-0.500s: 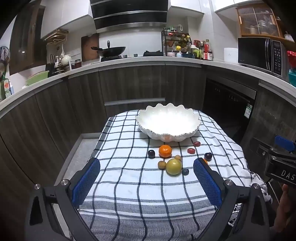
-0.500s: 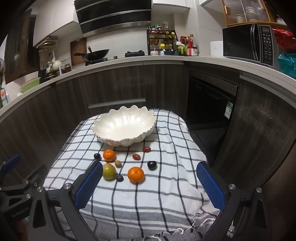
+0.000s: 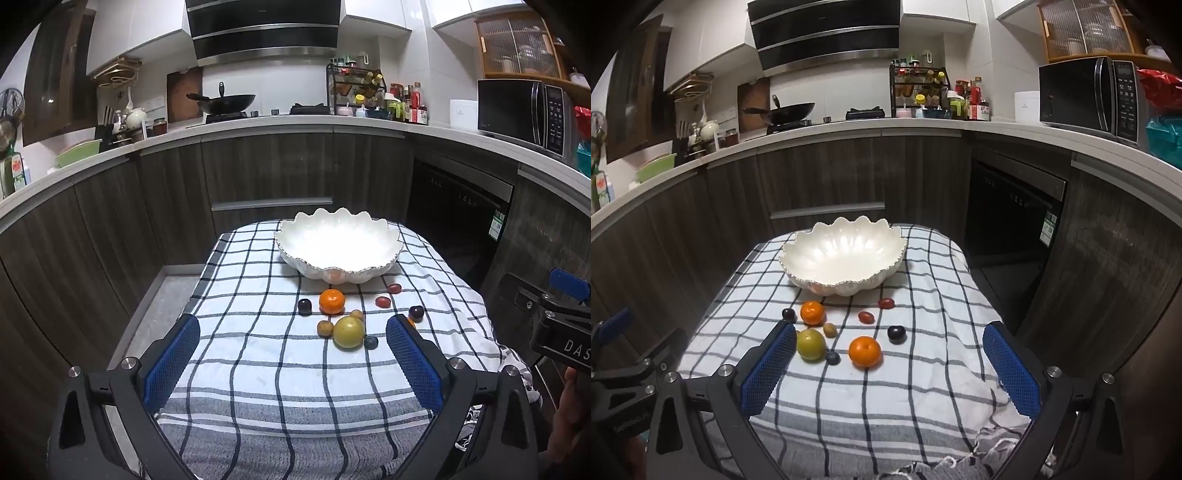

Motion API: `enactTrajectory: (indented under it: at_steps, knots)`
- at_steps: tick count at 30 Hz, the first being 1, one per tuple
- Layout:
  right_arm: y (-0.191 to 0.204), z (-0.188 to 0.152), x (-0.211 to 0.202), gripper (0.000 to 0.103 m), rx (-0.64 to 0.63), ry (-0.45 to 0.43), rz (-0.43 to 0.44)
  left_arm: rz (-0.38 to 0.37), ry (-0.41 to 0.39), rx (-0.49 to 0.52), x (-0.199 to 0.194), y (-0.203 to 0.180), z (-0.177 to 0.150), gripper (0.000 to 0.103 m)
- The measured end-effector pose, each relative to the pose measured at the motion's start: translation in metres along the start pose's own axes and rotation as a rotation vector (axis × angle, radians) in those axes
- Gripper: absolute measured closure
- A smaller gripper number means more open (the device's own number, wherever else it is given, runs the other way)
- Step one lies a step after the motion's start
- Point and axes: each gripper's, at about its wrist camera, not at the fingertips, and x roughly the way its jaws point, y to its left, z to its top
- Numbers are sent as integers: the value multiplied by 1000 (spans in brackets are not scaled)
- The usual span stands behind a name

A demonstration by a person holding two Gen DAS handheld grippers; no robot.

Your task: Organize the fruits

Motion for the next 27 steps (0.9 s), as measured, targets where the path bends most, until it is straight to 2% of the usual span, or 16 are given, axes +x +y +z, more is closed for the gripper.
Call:
enactTrajectory:
  at_steps: [27]
  knots:
    - [-4,2,-5,1,-7,-22,-7,-2,5,-12,-4,0,-2,0]
